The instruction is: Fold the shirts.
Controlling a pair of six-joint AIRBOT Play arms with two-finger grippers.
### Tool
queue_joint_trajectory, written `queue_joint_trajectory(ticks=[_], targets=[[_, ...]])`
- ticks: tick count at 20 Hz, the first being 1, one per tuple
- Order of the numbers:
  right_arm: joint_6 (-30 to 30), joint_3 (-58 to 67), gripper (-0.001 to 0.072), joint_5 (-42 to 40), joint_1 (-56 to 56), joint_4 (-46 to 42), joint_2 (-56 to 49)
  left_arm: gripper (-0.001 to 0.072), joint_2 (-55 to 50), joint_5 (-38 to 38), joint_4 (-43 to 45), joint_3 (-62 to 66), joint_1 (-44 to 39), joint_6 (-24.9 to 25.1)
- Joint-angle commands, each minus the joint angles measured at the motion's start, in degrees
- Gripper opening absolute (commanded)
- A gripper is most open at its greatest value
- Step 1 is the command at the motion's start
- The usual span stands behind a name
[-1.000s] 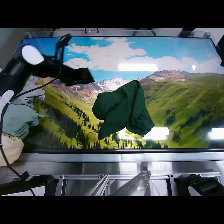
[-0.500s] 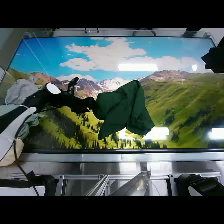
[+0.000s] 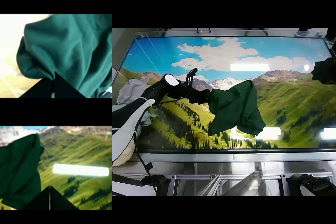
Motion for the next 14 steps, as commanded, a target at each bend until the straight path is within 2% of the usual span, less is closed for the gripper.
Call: queue_joint_trajectory(ticks=[1,2,3,4,7,9,14], targets=[[-2.4,-9.0,0.0026,-0.5,-8.0,6.4,-0.4,0.0014,-0.1,-3.3,2.2,4.9,2.2,-0.3],[-5.1,-12.7,0.0093,-2.0,-11.7,11.9,-1.2,0.0015,-0.2,-4.0,2.2,6.1,2.8,-0.2],[-7.4,-17.0,0.0431,-3.6,-15.9,19.0,-2.8,0.0015,-0.1,-4.3,2.2,6.9,3.3,-0.2],[-9.2,-20.3,0.0518,-4.8,-18.7,24.0,-4.7,0.0015,-0.1,-4.5,2.2,7.4,3.6,-0.2],[-12.9,-27.7,0.0508,-11.3,-20.0,30.1,-12.2,0.0015,-0.2,-4.8,2.2,7.6,4.0,-0.2],[-14.3,-29.1,0.0462,-15.1,-16.9,31.6,-18.3,0.0015,-0.2,-5.1,2.2,7.6,4.0,-0.2],[-20.5,-29.0,0.0462,-22.2,-8.1,43.5,-31.7,0.0015,-0.2,-5.2,2.2,7.6,4.0,-0.2]])
